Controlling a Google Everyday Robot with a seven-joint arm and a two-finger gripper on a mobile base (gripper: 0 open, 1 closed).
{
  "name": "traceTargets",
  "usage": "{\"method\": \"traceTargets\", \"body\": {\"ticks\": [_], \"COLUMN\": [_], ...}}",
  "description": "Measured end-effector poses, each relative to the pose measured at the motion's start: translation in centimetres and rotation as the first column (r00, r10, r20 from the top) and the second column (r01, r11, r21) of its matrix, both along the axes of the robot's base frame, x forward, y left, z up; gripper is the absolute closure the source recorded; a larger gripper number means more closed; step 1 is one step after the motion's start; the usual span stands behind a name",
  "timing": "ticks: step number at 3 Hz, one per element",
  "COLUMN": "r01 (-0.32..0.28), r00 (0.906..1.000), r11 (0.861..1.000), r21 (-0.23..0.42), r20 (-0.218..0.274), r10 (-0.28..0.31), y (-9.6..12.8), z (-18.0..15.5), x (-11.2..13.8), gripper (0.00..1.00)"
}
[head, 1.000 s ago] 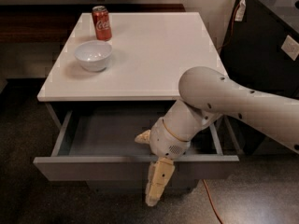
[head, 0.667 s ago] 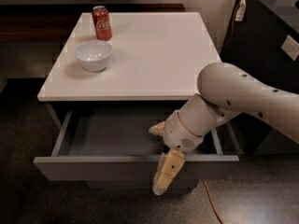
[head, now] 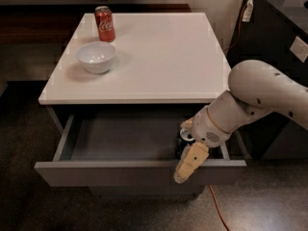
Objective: Pick pepsi can from top drawer and place on counter
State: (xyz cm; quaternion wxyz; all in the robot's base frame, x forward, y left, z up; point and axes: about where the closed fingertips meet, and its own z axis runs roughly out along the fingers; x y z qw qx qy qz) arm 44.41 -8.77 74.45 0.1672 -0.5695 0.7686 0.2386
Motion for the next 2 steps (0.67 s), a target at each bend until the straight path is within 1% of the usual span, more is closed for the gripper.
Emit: {"method": "traceTargets", "body": {"ticks": [1,2], "r01": [0.115,0.177], "r00": [0.9933,0.9842], "r11": [0.990,0.977], "r21": [-0.077,-0.121], "r20": [0.015,0.034], "r10": [-0.114,-0.174], "y": [-2.8,-4.2], "z": [-0.4,-0.6], "x": [2.9,4.7], "gripper": [0.00,0.00]}}
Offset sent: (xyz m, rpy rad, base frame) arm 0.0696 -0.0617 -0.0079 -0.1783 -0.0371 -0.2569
